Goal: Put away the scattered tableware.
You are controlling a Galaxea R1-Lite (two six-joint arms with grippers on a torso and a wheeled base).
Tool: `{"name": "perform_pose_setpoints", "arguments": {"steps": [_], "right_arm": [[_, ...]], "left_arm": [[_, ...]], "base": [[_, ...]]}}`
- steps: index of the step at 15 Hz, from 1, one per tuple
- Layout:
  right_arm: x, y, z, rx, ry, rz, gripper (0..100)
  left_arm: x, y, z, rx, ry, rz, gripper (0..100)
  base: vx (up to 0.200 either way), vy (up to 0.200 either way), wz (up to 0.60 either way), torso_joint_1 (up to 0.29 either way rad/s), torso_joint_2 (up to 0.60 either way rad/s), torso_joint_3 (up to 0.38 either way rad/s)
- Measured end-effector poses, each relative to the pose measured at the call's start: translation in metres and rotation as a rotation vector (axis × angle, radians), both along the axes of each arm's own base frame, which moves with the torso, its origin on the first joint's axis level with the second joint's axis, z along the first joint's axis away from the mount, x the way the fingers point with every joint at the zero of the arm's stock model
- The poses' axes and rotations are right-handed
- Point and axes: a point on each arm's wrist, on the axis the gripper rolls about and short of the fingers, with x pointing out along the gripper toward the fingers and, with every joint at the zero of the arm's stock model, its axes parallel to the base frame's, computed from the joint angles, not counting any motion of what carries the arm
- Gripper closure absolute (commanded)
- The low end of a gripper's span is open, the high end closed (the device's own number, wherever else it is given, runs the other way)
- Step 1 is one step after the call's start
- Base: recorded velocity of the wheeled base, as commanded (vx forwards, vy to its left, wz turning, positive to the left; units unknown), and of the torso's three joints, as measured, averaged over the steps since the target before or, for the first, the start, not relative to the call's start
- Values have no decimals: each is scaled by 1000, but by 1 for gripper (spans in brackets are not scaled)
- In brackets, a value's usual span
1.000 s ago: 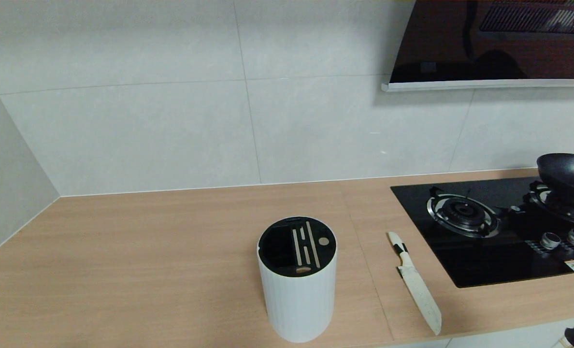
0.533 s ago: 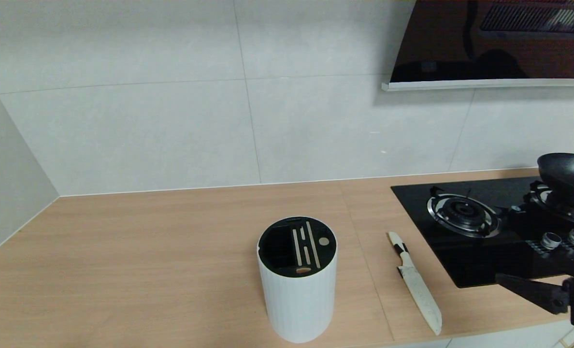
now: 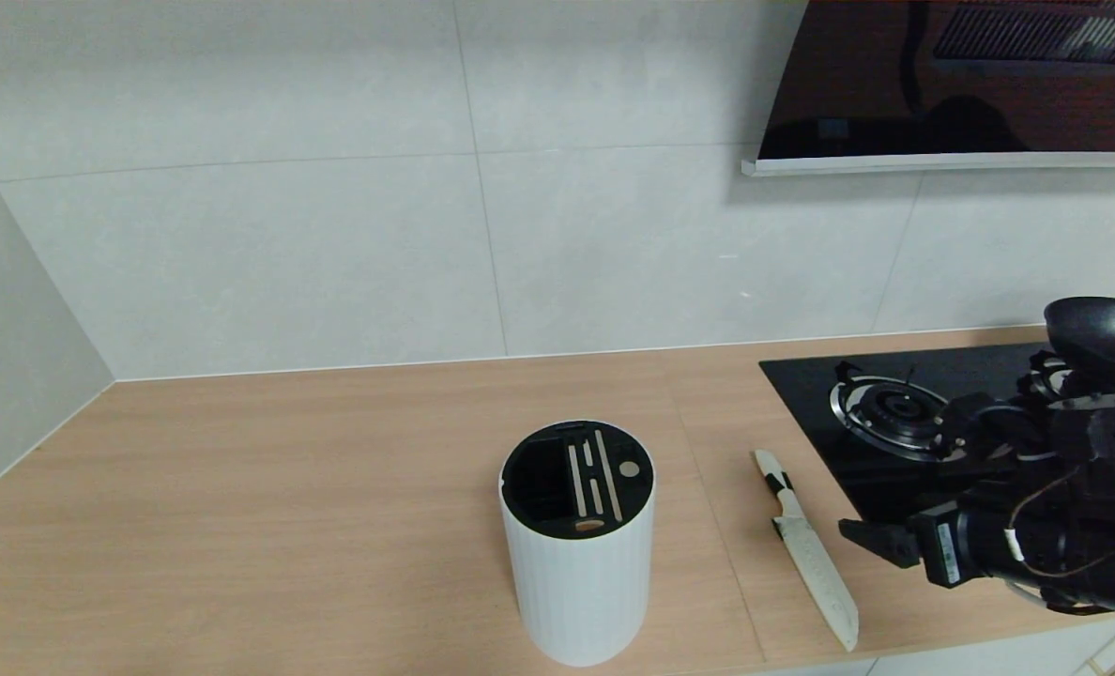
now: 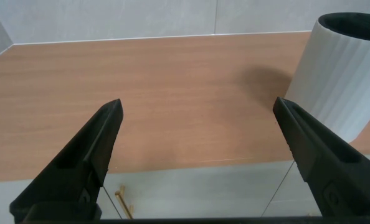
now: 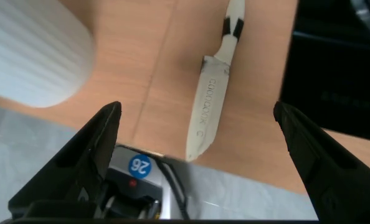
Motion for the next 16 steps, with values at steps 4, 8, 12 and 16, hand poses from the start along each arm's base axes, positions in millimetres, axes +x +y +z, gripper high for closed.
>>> {"name": "perform_pose_setpoints", "arguments": {"steps": [4, 8, 12, 16], "right_arm": [[16, 8, -32, -22, 49, -7, 0], [33, 19, -55, 0, 48, -47, 0], [56, 29, -84, -8, -32, -121, 0], [73, 35, -117, -28, -102, -199, 0]], "left_arm": [[0, 0, 0, 0, 0, 0, 0], [0, 0, 0, 0, 0, 0, 0], [0, 0, 0, 0, 0, 0, 0], [0, 0, 0, 0, 0, 0, 0]], "base": [[0, 0, 0, 0, 0, 0], [0, 0, 0, 0, 0, 0], [0, 0, 0, 0, 0, 0], [0, 0, 0, 0, 0, 0]]}}
